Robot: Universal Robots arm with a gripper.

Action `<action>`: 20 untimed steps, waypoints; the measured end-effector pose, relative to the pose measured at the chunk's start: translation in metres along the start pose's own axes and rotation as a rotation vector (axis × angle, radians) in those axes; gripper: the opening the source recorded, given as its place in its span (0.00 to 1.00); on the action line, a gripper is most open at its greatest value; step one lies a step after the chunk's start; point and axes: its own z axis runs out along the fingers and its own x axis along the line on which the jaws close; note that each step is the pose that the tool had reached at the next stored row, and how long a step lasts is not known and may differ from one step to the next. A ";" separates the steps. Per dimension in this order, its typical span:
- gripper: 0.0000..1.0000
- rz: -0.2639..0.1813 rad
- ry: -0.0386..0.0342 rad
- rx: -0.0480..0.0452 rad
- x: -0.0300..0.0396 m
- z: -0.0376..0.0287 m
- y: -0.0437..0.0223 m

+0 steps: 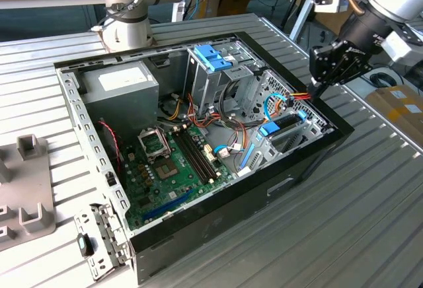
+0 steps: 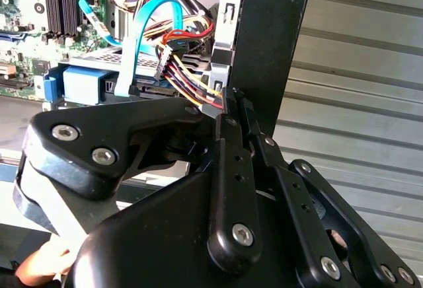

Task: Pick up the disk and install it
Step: 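Insert the first disk wire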

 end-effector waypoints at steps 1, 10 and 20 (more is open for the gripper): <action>0.17 0.000 0.0000 0.0000 -0.0005 0.0001 0.0002; 0.17 0.000 -0.0001 0.0001 -0.0026 0.0003 0.0010; 0.17 0.000 0.0000 0.0000 -0.0042 0.0004 0.0017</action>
